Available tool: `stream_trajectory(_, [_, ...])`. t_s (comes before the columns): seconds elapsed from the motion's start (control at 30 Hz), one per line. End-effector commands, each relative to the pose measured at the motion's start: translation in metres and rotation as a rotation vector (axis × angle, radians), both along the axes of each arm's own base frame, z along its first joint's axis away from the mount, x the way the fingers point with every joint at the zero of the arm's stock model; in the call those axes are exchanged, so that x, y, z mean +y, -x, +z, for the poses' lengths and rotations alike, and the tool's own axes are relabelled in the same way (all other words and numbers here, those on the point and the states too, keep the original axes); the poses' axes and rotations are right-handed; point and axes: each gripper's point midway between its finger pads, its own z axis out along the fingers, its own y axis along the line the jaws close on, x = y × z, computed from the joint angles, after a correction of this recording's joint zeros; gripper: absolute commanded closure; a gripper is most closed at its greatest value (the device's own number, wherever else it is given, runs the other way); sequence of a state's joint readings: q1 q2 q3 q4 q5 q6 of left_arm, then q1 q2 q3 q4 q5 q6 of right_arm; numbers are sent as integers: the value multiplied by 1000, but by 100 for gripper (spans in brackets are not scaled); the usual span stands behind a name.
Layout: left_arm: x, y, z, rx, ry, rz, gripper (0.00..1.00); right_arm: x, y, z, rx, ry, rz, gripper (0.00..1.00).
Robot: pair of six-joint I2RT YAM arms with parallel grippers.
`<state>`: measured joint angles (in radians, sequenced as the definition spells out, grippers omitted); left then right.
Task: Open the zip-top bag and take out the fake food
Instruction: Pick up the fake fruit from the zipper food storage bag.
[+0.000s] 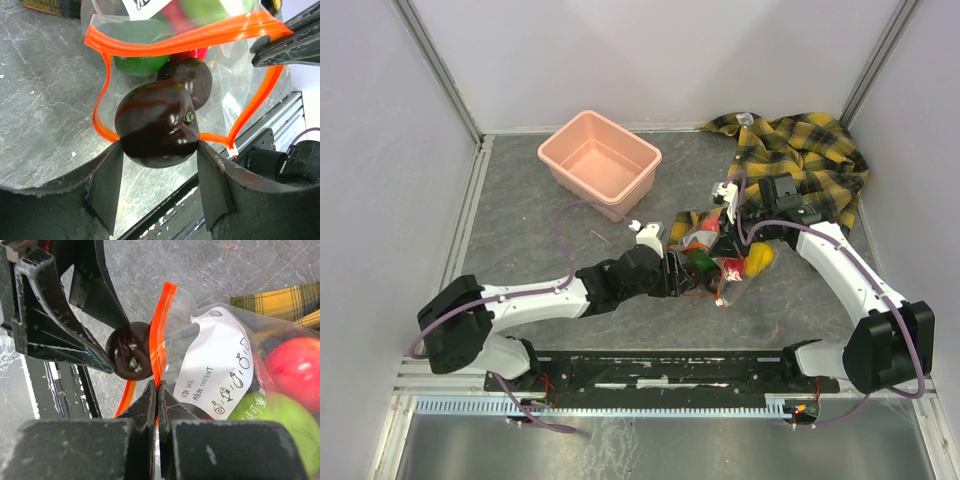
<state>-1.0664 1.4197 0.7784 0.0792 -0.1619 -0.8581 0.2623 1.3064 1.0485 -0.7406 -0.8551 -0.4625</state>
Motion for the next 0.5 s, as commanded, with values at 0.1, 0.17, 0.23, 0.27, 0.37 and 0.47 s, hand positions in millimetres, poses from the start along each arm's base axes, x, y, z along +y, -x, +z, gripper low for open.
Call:
stream_trajectory(0.1, [14, -1, 26, -20, 32, -62, 47, 2, -3, 4, -27, -5, 17, 98])
stream_trajectory(0.17, [18, -1, 29, -16, 35, -69, 47, 2, -3, 5, -29, -5, 16, 98])
stream_trajectory(0.23, [23, -2, 33, -15, 35, -77, 47, 2, -3, 4, -27, -3, 16, 98])
stream_trajectory(0.27, [25, -1, 33, -12, 34, -83, 48, 2, -3, 4, -27, -3, 16, 98])
stream_trajectory(0.37, [32, -1, 37, -2, 46, -89, 47, 2, -4, 4, -26, -1, 15, 99])
stream_trajectory(0.47, [40, -4, 43, -3, 55, -87, 48, 2, -3, 3, -25, 0, 16, 98])
